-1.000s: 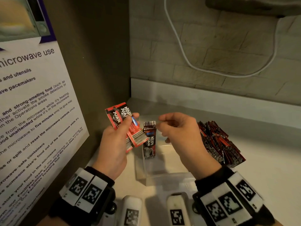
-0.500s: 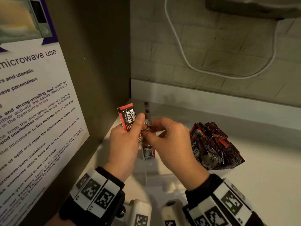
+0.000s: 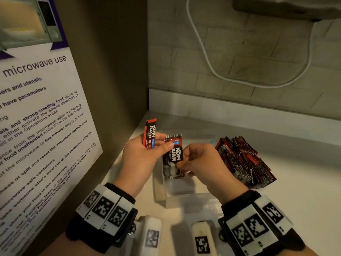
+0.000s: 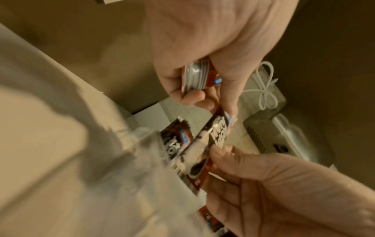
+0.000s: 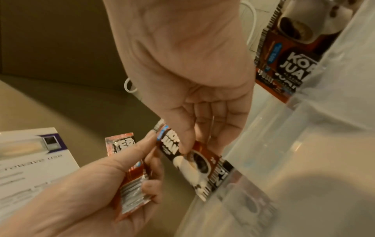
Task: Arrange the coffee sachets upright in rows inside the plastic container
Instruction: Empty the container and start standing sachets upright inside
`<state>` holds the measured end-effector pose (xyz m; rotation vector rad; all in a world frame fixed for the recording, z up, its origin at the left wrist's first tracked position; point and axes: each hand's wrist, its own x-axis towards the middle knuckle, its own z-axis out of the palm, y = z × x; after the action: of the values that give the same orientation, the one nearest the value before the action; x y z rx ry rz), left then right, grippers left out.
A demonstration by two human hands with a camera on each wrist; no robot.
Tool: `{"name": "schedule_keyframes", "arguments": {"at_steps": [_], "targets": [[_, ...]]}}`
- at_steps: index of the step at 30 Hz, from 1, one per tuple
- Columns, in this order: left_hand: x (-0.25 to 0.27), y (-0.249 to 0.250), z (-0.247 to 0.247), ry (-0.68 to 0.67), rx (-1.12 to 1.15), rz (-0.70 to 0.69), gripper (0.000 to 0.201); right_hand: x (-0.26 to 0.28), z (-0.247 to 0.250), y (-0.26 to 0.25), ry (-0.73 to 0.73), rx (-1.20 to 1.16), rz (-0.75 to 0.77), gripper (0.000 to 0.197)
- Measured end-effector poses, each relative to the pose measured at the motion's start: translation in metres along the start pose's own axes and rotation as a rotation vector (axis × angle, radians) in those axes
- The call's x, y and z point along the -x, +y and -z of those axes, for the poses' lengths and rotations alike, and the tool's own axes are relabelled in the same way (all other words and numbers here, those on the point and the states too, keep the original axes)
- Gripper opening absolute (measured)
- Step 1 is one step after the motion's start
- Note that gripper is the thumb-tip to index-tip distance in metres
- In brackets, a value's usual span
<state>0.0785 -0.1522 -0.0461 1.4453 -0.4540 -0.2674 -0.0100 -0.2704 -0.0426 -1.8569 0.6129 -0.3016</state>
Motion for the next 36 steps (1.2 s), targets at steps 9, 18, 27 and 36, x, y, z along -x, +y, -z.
{"name": "schedule_keyframes", "arguments": {"at_steps": [9,18,27,36], "targets": [[0.011,-0.025,-0.002,-0.008,-0.113,0.167,0.029,-0.02,-0.017,0.024,0.054,0.216,-0.14,0.031],[0.025,-0.027,-0.007,-0.095,-0.059,0.294,0.019,-0.021,-0.028,0.025,0.148,0.428,-0.052,0.021],[0.03,-0.018,-0.01,-0.206,-0.028,0.293,0.023,-0.02,-0.037,0.024,-0.011,0.616,0.037,0.014],[0.03,-0.013,-0.008,-0.228,-0.035,0.305,0.019,-0.021,-0.037,0.025,-0.007,0.629,0.04,0.015]]}}
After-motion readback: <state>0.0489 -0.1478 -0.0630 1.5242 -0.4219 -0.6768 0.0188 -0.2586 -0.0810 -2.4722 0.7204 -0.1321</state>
